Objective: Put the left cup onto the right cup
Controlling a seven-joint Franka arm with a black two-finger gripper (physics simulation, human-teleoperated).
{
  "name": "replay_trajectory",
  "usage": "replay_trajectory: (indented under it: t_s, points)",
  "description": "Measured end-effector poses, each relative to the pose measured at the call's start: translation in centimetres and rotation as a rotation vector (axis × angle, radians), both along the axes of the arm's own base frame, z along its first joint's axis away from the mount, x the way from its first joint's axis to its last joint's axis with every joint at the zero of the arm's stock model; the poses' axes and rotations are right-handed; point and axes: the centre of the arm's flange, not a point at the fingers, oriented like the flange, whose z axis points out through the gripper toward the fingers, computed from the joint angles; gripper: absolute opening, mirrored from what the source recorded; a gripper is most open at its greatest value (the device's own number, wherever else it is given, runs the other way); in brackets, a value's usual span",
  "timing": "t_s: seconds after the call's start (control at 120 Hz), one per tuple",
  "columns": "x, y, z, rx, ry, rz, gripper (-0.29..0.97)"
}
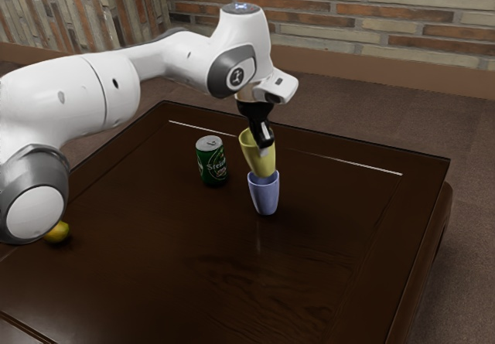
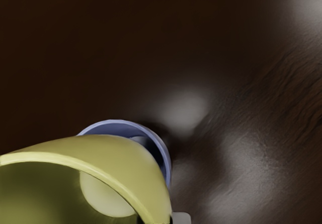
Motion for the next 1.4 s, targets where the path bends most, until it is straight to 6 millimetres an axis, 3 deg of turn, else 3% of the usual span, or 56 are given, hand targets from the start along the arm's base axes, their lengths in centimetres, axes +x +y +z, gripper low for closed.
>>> replay_trajectory:
  t_s: [0.208,0.442,0.683,0.792,0.908,1.083,1.25,1.4]
  points:
    - [0.8,1.1,-2.2,0.007,0.025,0.023,-0.11]
    - [1.8,0.8,-3.7,0.006,0.032,0.026,-0.1]
    - [1.6,-0.1,-2.4,-0.002,0.043,0.021,0.37]
    - [1.0,0.2,-0.1,-0.005,0.039,0.026,0.49]
    - [-0.4,1.4,4.5,-0.019,0.012,0.042,0.57]
    - [-4.9,6.1,10.5,-0.018,0.043,0.124,0.63]
    - [-10.4,10.8,13.5,0.009,0.107,0.235,0.66]
    - [-12.6,13.1,14.8,0.024,0.133,0.342,0.67]
